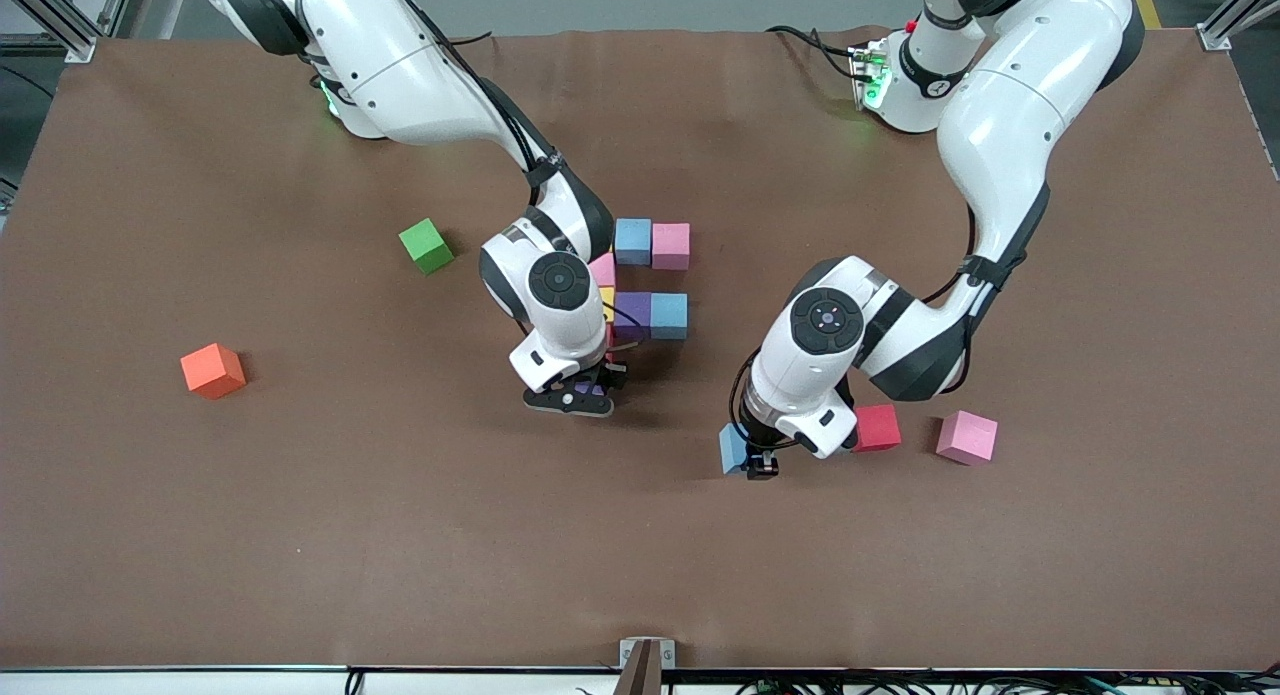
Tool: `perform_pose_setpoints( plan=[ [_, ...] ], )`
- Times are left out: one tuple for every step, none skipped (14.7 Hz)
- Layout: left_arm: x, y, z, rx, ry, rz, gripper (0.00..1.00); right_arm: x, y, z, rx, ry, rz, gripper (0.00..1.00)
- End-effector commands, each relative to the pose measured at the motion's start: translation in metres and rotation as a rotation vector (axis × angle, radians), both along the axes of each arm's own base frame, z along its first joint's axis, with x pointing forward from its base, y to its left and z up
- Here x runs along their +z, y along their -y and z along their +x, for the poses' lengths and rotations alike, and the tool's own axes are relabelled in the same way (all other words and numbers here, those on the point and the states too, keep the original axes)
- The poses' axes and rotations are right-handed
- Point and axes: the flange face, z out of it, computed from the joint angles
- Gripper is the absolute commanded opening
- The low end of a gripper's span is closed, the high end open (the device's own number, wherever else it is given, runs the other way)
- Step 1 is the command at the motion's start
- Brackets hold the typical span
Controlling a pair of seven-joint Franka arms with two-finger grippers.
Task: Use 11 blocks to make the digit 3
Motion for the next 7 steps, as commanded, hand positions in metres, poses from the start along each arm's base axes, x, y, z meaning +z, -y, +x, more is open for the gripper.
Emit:
perform_pose_setpoints(
  plan=[
    [0.0046, -0.0007, 0.002, 0.014, 0.012, -0.002, 0.32, -0.0108, -0.0088, -0.0046, -0.007, -0.003, -0.011, 0.03],
    [0.0042, -0.0014, 0.0024, 0.015, 0.012, -0.001, 0.32, -0.0107, -0.009, -0.0045, -0.01, -0.002, -0.009, 0.03],
    [0.0035, -0.0008, 0.002, 0.014, 0.01, -0.002, 0.32, -0.0107, -0.009, -0.0045, -0.01, -0.002, -0.009, 0.03],
    [0.0035, 0.0003, 0.0014, 0.012, 0.01, -0.002, 0.32, -0.0108, -0.0088, -0.0046, -0.01, -0.004, -0.01, 0.03],
    [0.0032, -0.0004, 0.0018, 0.013, 0.01, -0.001, 0.32, -0.0108, -0.0089, -0.0046, -0.011, -0.004, -0.009, 0.03],
    [0.0032, -0.0015, 0.0023, 0.015, 0.01, -0.001, 0.32, -0.0108, -0.0089, -0.0046, -0.011, -0.004, -0.009, 0.03],
    [0.0032, -0.0015, 0.0023, 0.015, 0.01, -0.001, 0.32, -0.0108, -0.0089, -0.0046, -0.012, -0.005, -0.008, 0.03]
  ],
)
